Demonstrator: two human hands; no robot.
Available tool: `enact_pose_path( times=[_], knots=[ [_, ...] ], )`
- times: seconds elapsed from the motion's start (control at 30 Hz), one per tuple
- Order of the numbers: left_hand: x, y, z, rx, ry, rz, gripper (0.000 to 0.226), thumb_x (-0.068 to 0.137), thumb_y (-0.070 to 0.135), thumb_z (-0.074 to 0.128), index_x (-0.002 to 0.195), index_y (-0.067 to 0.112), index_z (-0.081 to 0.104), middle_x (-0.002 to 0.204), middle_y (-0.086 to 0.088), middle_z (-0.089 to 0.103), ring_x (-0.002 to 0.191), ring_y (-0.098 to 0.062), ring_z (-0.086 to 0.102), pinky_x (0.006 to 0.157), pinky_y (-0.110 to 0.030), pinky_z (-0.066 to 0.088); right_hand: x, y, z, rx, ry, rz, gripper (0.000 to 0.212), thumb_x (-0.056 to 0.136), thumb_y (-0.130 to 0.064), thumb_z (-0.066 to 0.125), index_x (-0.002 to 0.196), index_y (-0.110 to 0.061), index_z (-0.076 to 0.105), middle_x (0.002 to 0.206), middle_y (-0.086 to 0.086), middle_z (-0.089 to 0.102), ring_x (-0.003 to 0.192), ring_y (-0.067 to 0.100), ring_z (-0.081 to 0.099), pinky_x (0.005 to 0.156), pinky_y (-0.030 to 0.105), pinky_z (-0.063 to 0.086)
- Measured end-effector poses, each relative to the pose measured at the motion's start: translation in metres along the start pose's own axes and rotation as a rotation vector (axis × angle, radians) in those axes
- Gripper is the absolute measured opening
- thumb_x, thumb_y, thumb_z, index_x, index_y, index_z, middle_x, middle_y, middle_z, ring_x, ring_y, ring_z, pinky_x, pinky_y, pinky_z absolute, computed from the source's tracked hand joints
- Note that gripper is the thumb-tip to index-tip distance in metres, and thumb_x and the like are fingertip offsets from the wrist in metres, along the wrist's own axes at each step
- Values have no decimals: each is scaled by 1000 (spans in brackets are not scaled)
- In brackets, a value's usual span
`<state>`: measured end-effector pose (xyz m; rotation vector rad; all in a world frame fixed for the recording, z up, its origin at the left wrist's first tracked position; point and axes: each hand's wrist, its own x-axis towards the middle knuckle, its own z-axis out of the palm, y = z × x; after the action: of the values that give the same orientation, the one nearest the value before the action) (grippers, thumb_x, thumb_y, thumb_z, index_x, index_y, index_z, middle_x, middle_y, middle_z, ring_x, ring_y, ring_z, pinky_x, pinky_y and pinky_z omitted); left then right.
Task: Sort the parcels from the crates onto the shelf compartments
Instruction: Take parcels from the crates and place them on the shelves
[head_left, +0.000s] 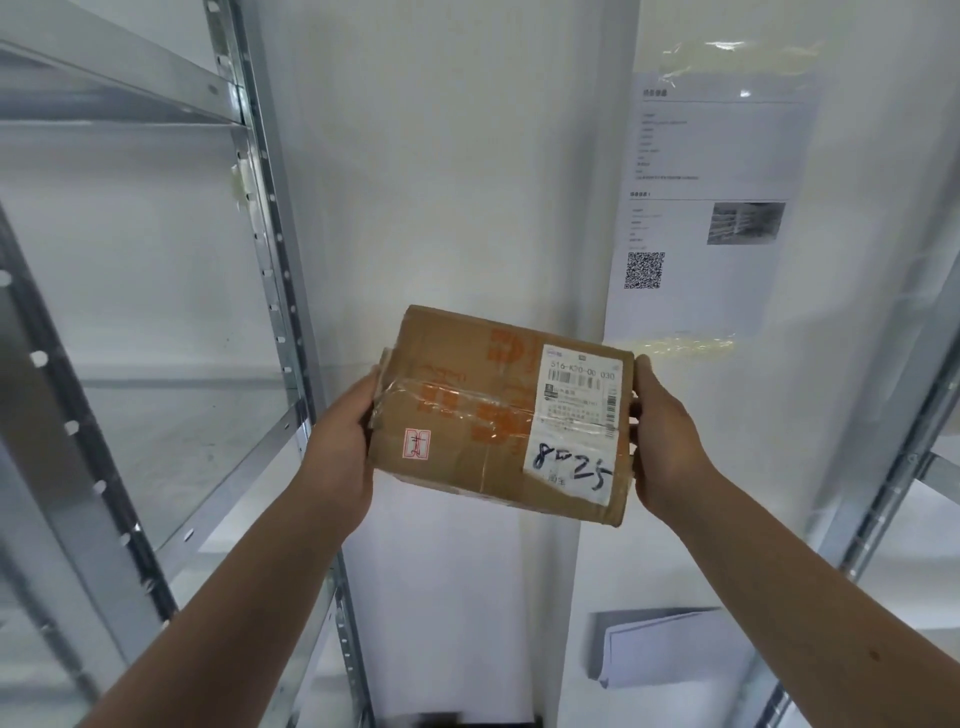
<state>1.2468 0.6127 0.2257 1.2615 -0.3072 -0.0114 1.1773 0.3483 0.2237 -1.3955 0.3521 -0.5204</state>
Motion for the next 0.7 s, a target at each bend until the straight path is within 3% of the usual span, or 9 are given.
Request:
enact_pose_path(
  times=[0.07, 0.1, 0.17, 0.23, 0.33, 0.47, 0.53, 0.63, 0.7],
  knots=[
    [-1, -3, -1, 55, -18, -64, 49, 99, 66, 50, 112, 30, 81, 116, 0, 80, 118, -30, 72, 115, -60, 44, -1, 6, 0, 10, -6, 45, 62, 108, -67, 30, 107, -26, 76, 103, 1, 77, 94, 25, 74, 83, 44, 58],
    [-1, -3, -2, 67, -33, -127, 55, 95, 73, 49, 118, 33, 79, 122, 2, 78, 126, -32, 67, 119, -64, 36, -3, 9, 1, 7, -26, 53, 63, 107, -70, 30, 110, -24, 74, 106, 1, 77, 97, 26, 74, 83, 44, 57],
    [-2, -6, -3, 63, -73, -243, 60, 94, 79, 45, 125, 37, 75, 127, 2, 76, 130, -36, 62, 120, -71, 28, -6, 17, 0, -23, -64, 45, 68, 98, -79, 43, 121, -19, 67, 111, 4, 78, 102, 30, 76, 86, 46, 57],
    [-3, -9, 0, 29, -50, -249, 58, 96, 75, 46, 127, 35, 74, 123, -1, 78, 122, -36, 69, 114, -71, 38, -2, 29, -4, -50, -94, 51, 84, 80, -83, 65, 133, -18, 60, 114, 7, 79, 107, 32, 77, 93, 54, 59],
    [-6, -11, 4, -88, 82, -163, 45, 103, 58, 52, 128, 26, 73, 120, -4, 79, 114, -35, 74, 104, -63, 53, -1, 39, -12, -24, -163, 68, 95, 68, -77, 75, 136, -13, 59, 113, 12, 75, 106, 34, 77, 73, 44, 62],
    [-13, -21, 15, -108, 142, 35, 54, 96, 66, 60, 132, 27, 65, 127, -3, 75, 120, -29, 71, 106, -60, 54, -9, 41, -20, -6, -210, 49, 84, 71, -63, 87, 126, -8, 57, 102, 12, 76, 96, 32, 78, 74, 45, 64],
    [-19, -26, 23, -51, 161, 139, 62, 87, 63, 72, 136, 27, 60, 131, -5, 71, 121, -29, 71, 100, -60, 57, -15, 42, -20, -22, -254, 24, 78, 68, -50, 87, 133, -20, 54, 115, 11, 76, 95, 26, 80, 79, 50, 66],
    [-19, -36, 27, -209, 240, 107, 88, 65, 63, 91, 137, 27, 57, 134, -4, 70, 119, -29, 72, 99, -60, 58, -19, 44, -21, -39, -325, 23, 83, 70, -33, 98, 141, -37, 55, 127, 2, 73, 104, 25, 78, 90, 57, 64],
    [-22, -38, 33, -182, 210, 115, 65, 70, 63, 89, 124, 33, 68, 126, -3, 74, 114, -30, 74, 97, -58, 59, -19, 46, -25, -97, -396, 29, 71, 72, -30, 93, 137, -26, 66, 127, 4, 75, 107, 28, 77, 92, 53, 64]
  ],
)
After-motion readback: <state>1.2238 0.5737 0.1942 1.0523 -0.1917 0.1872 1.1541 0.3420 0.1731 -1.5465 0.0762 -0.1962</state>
